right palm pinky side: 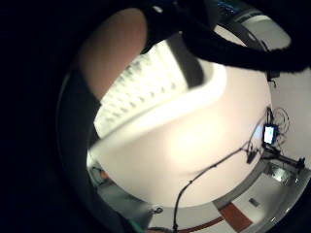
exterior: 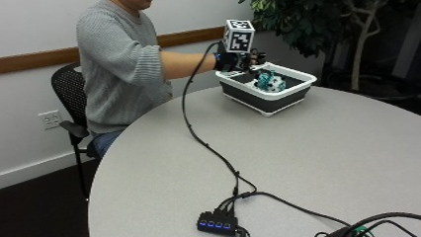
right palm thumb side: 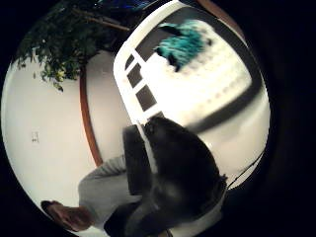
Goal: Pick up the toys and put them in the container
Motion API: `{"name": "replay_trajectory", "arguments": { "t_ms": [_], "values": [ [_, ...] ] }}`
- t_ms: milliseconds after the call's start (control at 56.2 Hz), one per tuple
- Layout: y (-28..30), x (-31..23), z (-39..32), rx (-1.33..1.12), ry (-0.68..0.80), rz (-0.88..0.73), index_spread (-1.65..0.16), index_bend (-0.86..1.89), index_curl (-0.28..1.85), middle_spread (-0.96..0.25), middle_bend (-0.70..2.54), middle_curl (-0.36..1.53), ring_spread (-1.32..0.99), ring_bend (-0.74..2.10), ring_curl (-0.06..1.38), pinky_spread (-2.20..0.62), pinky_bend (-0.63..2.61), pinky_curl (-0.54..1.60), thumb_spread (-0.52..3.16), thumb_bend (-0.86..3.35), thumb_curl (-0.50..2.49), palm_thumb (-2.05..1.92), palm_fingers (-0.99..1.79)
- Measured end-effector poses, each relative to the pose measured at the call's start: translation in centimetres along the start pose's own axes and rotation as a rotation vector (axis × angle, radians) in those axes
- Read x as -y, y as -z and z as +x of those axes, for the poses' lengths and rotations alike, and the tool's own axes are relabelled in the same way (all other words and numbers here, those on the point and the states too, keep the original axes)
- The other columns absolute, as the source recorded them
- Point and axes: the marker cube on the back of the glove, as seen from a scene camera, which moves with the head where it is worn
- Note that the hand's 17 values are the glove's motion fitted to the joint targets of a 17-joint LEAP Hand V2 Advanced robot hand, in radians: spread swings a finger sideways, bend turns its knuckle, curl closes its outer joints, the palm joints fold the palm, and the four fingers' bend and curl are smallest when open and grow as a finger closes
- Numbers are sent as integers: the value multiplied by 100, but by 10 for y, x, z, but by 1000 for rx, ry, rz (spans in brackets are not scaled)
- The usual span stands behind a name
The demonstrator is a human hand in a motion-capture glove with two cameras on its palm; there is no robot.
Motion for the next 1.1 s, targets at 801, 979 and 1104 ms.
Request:
{"name": "replay_trajectory", "arguments": {
  "t_ms": [801, 979, 1104],
  "values": [
    [-112, -340, 98, 82, -201, 183, -38, 20, 47, -14, 16, 20, -5, 11, 9, 9, 64, 32, 138, -6, 9, -10, -15],
    [-149, -380, 60, 147, -201, 156, -38, 20, 47, -14, 16, 23, -5, 12, 8, 9, 61, 32, 137, -6, 8, -10, -14],
    [-147, -386, 65, 84, -207, 170, -38, 20, 47, -14, 16, 24, -5, 12, 7, 9, 60, 32, 137, -6, 8, -10, -14]
  ]
}}
